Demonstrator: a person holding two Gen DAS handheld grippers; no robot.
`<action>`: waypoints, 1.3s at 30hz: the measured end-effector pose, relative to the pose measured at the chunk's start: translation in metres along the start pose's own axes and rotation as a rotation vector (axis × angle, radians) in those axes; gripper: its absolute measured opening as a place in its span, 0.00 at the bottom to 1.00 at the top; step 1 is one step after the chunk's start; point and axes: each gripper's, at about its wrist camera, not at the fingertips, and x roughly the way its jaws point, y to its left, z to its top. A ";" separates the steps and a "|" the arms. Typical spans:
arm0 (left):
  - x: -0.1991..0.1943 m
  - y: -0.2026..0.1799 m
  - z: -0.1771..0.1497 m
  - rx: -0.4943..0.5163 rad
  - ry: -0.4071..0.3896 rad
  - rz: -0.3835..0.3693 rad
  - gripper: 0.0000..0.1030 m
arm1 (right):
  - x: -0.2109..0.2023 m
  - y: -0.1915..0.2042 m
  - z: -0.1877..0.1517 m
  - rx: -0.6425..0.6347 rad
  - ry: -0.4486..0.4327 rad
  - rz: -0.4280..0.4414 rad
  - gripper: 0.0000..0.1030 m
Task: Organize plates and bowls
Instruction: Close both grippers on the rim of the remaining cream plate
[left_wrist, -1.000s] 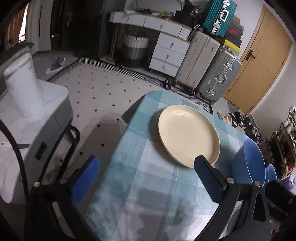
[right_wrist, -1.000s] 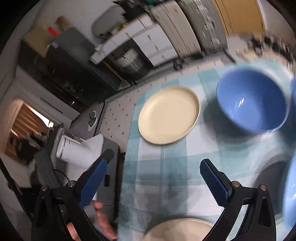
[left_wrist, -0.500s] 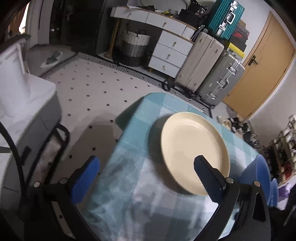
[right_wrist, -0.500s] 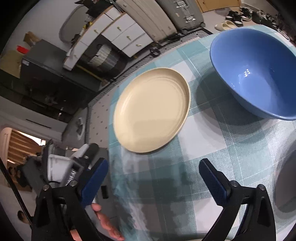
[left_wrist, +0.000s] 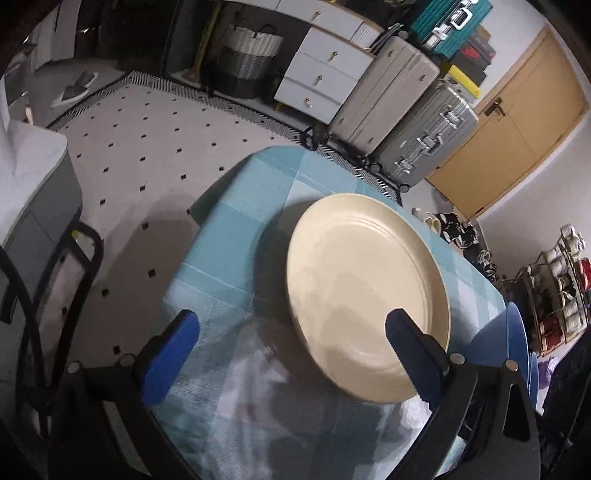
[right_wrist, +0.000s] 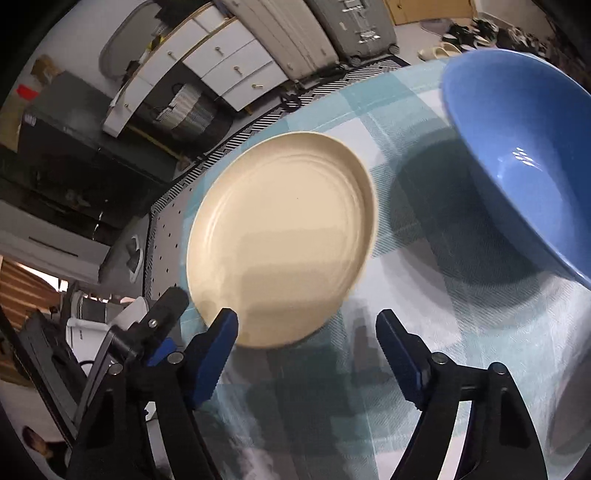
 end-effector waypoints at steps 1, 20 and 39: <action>0.003 0.000 0.000 -0.013 0.011 -0.001 0.98 | 0.002 -0.001 0.001 0.004 -0.009 0.001 0.75; 0.032 0.001 0.011 -0.082 -0.027 0.019 0.93 | 0.028 -0.020 0.023 0.115 -0.060 -0.017 0.65; 0.036 -0.014 0.001 -0.017 -0.047 0.148 0.10 | 0.033 -0.023 0.032 0.030 -0.045 -0.112 0.12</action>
